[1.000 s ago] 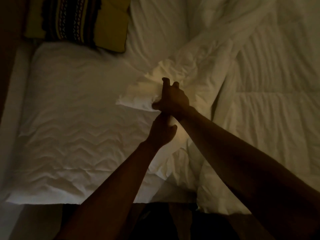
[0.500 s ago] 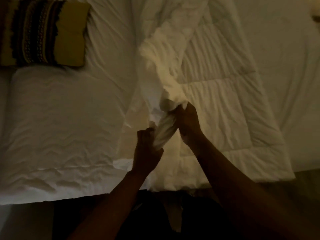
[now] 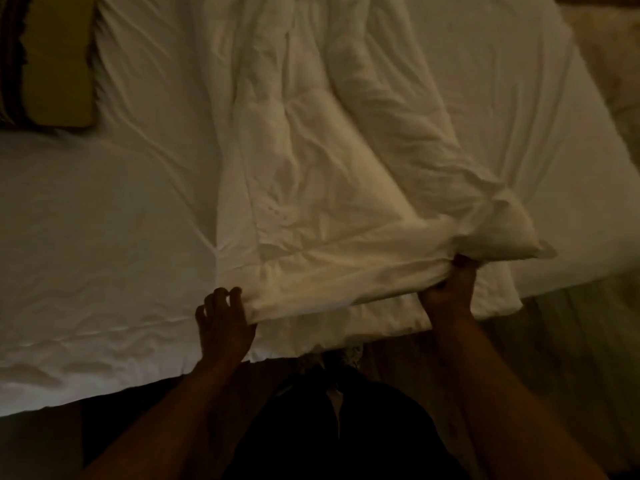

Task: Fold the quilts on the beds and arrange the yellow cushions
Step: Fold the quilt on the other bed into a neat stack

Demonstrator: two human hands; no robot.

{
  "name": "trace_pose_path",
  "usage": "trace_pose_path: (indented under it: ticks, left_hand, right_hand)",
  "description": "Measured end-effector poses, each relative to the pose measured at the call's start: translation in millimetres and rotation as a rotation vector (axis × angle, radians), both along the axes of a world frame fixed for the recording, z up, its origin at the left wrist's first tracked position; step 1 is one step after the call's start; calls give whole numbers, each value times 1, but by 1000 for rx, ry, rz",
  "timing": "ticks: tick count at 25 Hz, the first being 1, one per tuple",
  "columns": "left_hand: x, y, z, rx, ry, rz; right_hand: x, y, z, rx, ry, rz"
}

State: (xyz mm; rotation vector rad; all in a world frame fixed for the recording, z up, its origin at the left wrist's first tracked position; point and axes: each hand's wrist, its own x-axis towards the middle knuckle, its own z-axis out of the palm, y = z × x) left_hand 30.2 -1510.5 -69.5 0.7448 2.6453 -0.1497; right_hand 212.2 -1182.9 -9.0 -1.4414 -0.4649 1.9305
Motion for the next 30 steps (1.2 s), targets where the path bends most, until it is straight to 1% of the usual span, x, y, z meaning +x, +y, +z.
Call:
trace_pose_path:
  ticks: [1, 2, 3, 4, 5, 6, 9, 10, 11, 12, 13, 14, 15, 17, 18, 19, 21, 23, 25, 26, 27, 30]
  left_hand:
    - [2, -3, -7, -22, -22, -19]
    - [4, -5, -15, -33, -39, -43]
    - [7, -8, -24, -39, -58, -61]
    - [9, -12, -34, -49, -88, -68]
    - [10, -16, -42, -65, -116, -61]
    - [11, -21, -50, -84, -143, -37]
    - [10, -42, -69, -107, -223, 78]
    - [8, -48, -73, -96, -247, 126]
    - [4, -52, -73, -85, -258, 173]
    - [-1, -53, -73, -85, -258, 206]
    - [-4, -52, -71, -86, -269, 219]
    - [-7, -50, -67, -84, -282, 211]
    - [-8, -47, -63, -72, -283, 195]
    - [-2, -45, -51, -31, -307, 199]
    - [5, -46, -41, -20, -352, 241]
    - [12, -48, -29, -3, -399, 298]
    - [31, -54, -3, 50, -437, 374]
    - [54, -53, 22, 66, -393, 373]
    - [79, -47, 43, 139, -345, 368]
    - [90, -44, 50, 175, -329, 365]
    - [99, -43, 53, 177, -317, 353]
    - [123, -50, 45, 96, -289, 274]
  right_hand:
    - [11, 2, -10, -13, -41, 27]
    - [21, 1, -14, -47, -136, 64]
    - [31, 1, -30, -156, -123, 70]
    - [36, -5, -48, -259, -128, 26]
    - [44, -7, -59, -277, -212, 17]
    - [47, -9, -67, -266, -277, 43]
    - [52, -8, -84, -241, -185, 42]
    - [55, -6, -90, -297, -176, 8]
    - [55, -4, -96, -290, -199, 21]
    - [53, -6, -93, -202, -278, 27]
    - [54, -7, -91, -121, -300, 63]
    - [51, -6, -92, -108, -304, 47]
    - [48, -2, -90, -159, -357, 23]
    - [51, 8, -96, -280, -430, -125]
    - [53, 11, -86, -248, -442, -159]
    - [58, 16, -86, -175, -395, -127]
    - [67, 23, -77, -121, -304, -127]
    - [86, 29, -62, -67, -252, -74]
    - [111, 38, -50, -43, -146, -94]
    - [122, 41, -40, -17, -129, -36]
    - [132, 44, -31, -1, -158, -7]
    - [169, 58, -45, 30, -209, -58]
